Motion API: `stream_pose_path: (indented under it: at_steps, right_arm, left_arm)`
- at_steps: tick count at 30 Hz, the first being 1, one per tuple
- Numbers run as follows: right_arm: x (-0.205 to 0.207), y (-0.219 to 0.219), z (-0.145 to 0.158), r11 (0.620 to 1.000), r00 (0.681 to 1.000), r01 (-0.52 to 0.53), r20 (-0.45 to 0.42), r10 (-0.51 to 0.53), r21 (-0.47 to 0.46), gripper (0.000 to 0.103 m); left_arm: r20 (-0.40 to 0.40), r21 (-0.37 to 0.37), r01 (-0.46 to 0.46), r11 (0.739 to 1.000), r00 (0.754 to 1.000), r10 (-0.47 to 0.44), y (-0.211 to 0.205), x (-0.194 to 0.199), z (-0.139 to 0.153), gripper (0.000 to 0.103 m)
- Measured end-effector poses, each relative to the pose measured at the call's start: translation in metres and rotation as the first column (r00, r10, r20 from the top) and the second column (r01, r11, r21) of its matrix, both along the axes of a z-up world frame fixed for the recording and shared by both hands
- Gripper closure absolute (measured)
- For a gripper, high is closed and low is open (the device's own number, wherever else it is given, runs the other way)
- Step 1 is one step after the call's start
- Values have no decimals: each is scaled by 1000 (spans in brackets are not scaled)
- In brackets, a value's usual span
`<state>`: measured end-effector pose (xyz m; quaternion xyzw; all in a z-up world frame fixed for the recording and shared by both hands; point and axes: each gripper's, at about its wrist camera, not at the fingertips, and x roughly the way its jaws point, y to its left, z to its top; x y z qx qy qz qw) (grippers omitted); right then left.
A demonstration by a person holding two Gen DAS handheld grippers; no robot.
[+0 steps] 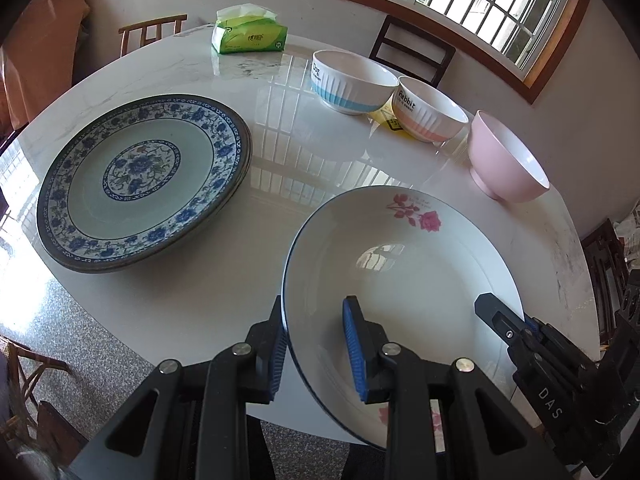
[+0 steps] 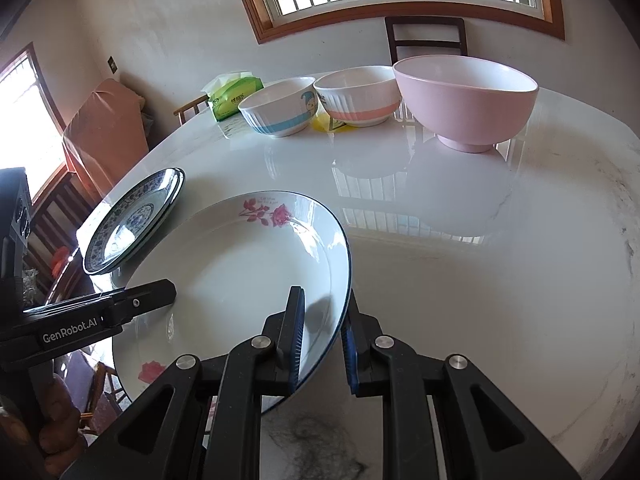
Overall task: Organize plates and bowls
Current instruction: 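Carry the pink-flowered plate over the blue plate stack and lower onto it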
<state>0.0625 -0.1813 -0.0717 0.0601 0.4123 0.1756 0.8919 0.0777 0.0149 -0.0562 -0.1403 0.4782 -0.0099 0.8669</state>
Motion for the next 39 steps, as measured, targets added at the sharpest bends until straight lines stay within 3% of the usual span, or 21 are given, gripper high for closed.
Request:
stream_pose_path:
  at_steps: [15,39]
  right_arm:
    - [-1,51,33,995,993,-99,64,97,24,85]
    - [30,161,41,963,960,-270,72,271,-23,85]
  left_arm:
    - [63,-15,-121,993,991,121,58,-26,36,76]
    - [56,-48,-301,953,951,303,160,-21,32,76]
